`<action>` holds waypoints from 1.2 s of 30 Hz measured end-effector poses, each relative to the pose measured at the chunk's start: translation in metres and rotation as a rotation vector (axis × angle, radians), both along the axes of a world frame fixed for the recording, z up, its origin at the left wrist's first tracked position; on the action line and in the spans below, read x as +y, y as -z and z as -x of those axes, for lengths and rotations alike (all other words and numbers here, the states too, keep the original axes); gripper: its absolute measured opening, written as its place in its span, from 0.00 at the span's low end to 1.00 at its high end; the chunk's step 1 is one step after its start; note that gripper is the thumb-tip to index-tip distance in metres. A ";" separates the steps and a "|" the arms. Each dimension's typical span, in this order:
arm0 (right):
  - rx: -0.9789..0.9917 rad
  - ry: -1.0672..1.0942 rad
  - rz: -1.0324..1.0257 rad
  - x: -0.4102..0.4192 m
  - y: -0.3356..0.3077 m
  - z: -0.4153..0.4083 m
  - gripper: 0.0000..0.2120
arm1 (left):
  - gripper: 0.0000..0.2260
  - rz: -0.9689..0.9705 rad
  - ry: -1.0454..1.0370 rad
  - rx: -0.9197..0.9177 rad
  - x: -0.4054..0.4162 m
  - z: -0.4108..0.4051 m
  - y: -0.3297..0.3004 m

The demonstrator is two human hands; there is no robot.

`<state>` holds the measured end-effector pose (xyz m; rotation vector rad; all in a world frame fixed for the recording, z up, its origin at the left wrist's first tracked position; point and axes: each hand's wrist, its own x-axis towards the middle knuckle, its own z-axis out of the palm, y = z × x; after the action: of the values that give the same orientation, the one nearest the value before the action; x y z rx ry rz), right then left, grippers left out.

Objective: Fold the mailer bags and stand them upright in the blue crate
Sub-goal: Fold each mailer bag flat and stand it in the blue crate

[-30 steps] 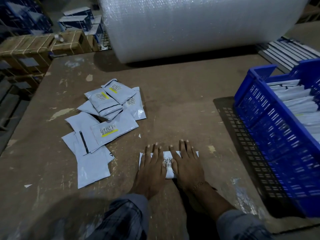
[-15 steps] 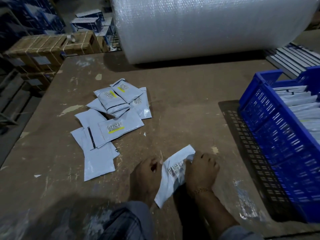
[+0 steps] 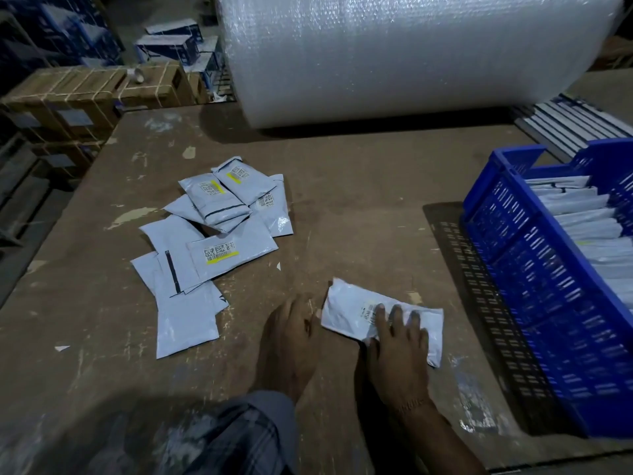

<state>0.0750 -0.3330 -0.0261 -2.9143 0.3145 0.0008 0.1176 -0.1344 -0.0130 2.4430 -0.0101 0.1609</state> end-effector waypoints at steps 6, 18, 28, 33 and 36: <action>-0.117 -0.187 -0.118 -0.029 -0.006 -0.008 0.27 | 0.24 -0.182 0.260 -0.101 -0.044 -0.024 0.009; -0.080 -0.253 0.055 -0.043 0.023 -0.052 0.27 | 0.32 -0.607 0.375 0.020 -0.065 -0.025 0.040; -0.087 -0.244 0.030 -0.038 0.026 -0.030 0.26 | 0.27 -0.596 0.343 0.018 -0.063 -0.041 0.033; -0.040 -0.246 0.029 -0.044 0.022 -0.053 0.28 | 0.28 -0.622 0.399 -0.002 -0.060 -0.027 0.029; -0.063 -0.222 0.022 -0.041 0.020 -0.049 0.29 | 0.28 -0.594 0.431 -0.007 -0.055 -0.034 0.030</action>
<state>0.1236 -0.3743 -0.0465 -2.9476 -0.0207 -0.0601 0.1521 -0.1895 -0.0430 2.9514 -0.6676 -0.0355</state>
